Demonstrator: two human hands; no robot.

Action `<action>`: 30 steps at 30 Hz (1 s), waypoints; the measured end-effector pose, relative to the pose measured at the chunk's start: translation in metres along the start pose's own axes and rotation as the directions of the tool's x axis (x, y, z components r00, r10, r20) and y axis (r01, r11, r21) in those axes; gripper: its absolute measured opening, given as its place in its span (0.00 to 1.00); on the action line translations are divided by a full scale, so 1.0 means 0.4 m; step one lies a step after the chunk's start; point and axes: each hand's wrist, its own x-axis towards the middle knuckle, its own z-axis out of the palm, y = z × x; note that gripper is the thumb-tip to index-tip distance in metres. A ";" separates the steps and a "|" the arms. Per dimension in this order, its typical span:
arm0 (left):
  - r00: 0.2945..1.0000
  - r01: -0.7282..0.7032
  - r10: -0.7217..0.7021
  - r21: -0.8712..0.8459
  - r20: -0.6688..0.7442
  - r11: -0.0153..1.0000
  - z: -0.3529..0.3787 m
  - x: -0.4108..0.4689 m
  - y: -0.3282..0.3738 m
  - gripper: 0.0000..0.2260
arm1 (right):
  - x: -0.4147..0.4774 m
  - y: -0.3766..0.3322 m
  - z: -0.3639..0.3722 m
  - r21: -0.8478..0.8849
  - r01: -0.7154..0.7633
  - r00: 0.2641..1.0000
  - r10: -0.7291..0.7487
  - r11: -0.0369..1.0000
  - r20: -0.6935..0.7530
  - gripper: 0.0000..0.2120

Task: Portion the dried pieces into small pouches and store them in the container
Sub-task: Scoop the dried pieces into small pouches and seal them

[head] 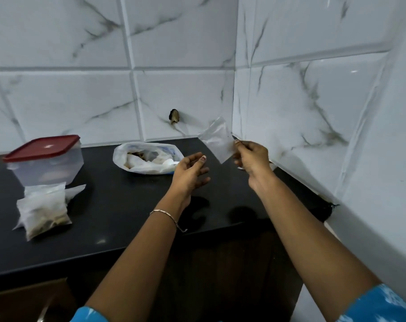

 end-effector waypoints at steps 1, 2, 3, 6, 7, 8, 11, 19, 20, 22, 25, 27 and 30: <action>1.000 -0.004 0.004 -0.004 -0.004 1.000 -0.010 -0.009 0.008 0.09 | -0.013 -0.005 0.015 0.049 -0.064 0.997 0.061 0.997 0.047 0.05; 1.000 -0.013 0.013 -0.003 -0.009 1.000 -0.025 -0.018 0.020 0.09 | -0.026 -0.009 0.033 0.086 -0.113 0.991 0.106 0.990 0.085 0.06; 1.000 -0.024 0.024 -0.002 -0.010 1.000 -0.041 -0.026 0.033 0.09 | -0.041 -0.012 0.052 0.111 -0.149 0.984 0.137 0.982 0.110 0.07; 0.997 -0.067 0.068 0.012 -0.037 0.998 -0.096 -0.043 0.073 0.09 | -0.072 -0.008 0.104 0.121 -0.201 0.972 0.181 0.972 0.153 0.08; 0.995 -0.082 0.083 0.020 -0.054 0.996 -0.117 -0.048 0.088 0.10 | -0.083 -0.005 0.123 0.107 -0.215 0.966 0.195 0.971 0.171 0.08; 0.993 -0.093 0.095 0.032 -0.074 0.995 -0.137 -0.052 0.103 0.09 | -0.092 0.000 0.141 0.084 -0.228 0.959 0.209 0.970 0.189 0.07; 0.984 -0.083 0.100 0.120 -0.147 0.989 -0.203 -0.067 0.157 0.09 | -0.121 0.013 0.192 -0.004 -0.247 0.939 0.241 0.969 0.244 0.06; 0.987 0.026 0.042 0.418 -0.152 0.908 -0.365 -0.091 0.261 0.08 | -0.162 0.046 0.342 -0.115 -0.238 0.916 0.262 0.964 0.304 0.07; 0.987 0.041 0.027 0.415 -0.156 0.909 -0.379 -0.091 0.266 0.08 | -0.163 0.052 0.361 -0.116 -0.236 0.914 0.261 0.965 0.310 0.07; 0.989 0.067 -0.006 0.406 -0.148 0.911 -0.406 -0.086 0.268 0.06 | -0.163 0.066 0.392 -0.126 -0.225 0.909 0.255 0.966 0.331 0.06; 0.993 0.090 -0.053 0.404 -0.103 0.910 -0.441 -0.073 0.269 0.08 | -0.164 0.084 0.431 -0.148 -0.213 0.899 0.253 0.966 0.357 0.04; 0.993 0.096 -0.065 0.360 -0.096 0.928 -0.457 -0.062 0.265 0.11 | -0.160 0.097 0.452 -0.171 -0.186 0.895 0.239 0.967 0.378 0.07; 0.982 0.082 -0.032 0.265 -0.186 0.961 -0.479 -0.039 0.252 0.10 | -0.147 0.114 0.477 -0.376 0.102 0.958 0.011 0.921 0.286 0.06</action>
